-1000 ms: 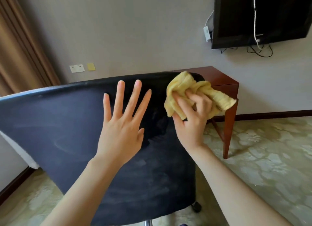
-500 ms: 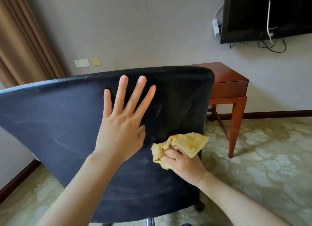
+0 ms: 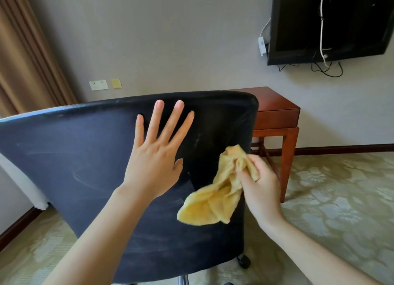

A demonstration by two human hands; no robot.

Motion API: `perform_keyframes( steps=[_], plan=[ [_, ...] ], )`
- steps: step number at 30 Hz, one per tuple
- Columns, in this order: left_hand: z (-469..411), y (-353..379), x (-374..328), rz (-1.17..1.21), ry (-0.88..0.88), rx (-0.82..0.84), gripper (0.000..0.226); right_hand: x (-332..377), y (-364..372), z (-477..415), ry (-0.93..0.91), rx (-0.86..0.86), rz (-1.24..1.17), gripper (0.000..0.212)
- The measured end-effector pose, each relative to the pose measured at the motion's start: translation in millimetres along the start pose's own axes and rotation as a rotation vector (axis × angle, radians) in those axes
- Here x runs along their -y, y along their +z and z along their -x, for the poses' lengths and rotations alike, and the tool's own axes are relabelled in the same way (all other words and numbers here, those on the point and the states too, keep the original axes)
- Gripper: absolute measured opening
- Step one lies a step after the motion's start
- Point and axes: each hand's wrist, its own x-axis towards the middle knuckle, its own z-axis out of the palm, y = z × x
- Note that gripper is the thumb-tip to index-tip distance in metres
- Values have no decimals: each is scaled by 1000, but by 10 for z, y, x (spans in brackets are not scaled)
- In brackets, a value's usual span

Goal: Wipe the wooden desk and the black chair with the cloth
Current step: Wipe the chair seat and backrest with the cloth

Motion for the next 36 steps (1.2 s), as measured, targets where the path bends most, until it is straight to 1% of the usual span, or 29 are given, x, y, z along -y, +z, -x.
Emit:
perform_keyframes(
  steps=[1, 2, 3, 5, 6, 7, 8, 10, 13, 15, 17, 20, 23, 25, 27, 31, 32, 34, 36],
  plan=[
    [2, -9, 1, 5, -1, 2, 105, 39, -27, -66, -117, -98, 52, 17],
    [4, -17, 7, 9, 0, 5, 105, 74, -51, -148, -285, -168, 131, 13],
    [4, -22, 13, 9, 3, 6, 105, 95, -66, -247, -493, -203, 228, 13],
    [5, -33, 28, 7, 10, 4, 105, 110, -74, -515, -939, -171, 438, 18],
    [11, -36, 31, 7, 13, 4, 104, 112, -72, -666, -1132, -163, 542, 18],
    [9, -30, 40, 7, 15, 0, 104, 104, -61, -823, -1288, -159, 629, 15],
    [18, -31, 43, 7, 16, -6, 103, 99, -52, -947, -1400, -150, 702, 11],
    [16, -16, 58, 2, 17, -15, 103, 60, -29, -1144, -1524, -102, 804, 13],
    [2, 34, 74, -5, 21, -48, 104, -42, -9, -1302, -1605, -58, 830, 29],
    [-11, 62, 70, -9, 21, -68, 105, -131, 24, -1328, -1591, -40, 786, 36],
    [-34, 114, 70, -12, 16, -81, 105, -270, 96, -1313, -1521, -40, 754, 35],
    [-56, 137, 68, -4, 11, -87, 105, -480, 208, -1174, -1396, -98, 719, 34],
    [-94, 144, 64, 4, 26, -84, 105, -728, 314, -989, -1287, -132, 723, 35],
    [-114, 154, 60, 6, 38, -80, 104, -907, 345, -879, -1236, -124, 740, 36],
    [-126, 160, 52, 4, 45, -71, 104, -1081, 320, -782, -1239, -41, 790, 39],
    [-141, 172, 33, -5, 38, -61, 104, -1346, 164, -625, -1380, 314, 922, 46],
    [-138, 173, 29, -7, 37, -61, 103, -1356, 137, -620, -1406, 378, 940, 48],
    [-135, 161, 35, -12, 36, -65, 102, -1288, 108, -678, -1436, 459, 971, 57],
    [-132, 141, 50, -19, 38, -68, 101, -1143, 91, -766, -1447, 502, 979, 64]
  ],
)
